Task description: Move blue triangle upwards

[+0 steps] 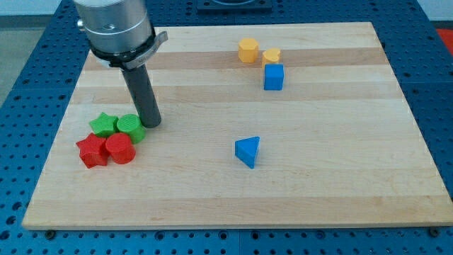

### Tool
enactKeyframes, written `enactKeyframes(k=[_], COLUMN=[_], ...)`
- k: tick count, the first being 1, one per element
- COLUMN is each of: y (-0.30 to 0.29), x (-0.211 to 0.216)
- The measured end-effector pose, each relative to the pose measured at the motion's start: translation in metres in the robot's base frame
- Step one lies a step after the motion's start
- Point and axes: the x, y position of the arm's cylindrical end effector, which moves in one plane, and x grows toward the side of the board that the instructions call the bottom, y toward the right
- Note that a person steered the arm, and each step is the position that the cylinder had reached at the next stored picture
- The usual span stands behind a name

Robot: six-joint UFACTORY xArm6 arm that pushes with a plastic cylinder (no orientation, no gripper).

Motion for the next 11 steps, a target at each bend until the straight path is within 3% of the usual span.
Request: enactKeyframes(k=[2,3,4,7,8,9,10,11], y=[-0.008,0.010,0.052,0.105,0.171,0.220,0.242,0.242], x=[-0.005,-0.024,-0.008,0.118,0.116,0.084,0.051,0.064])
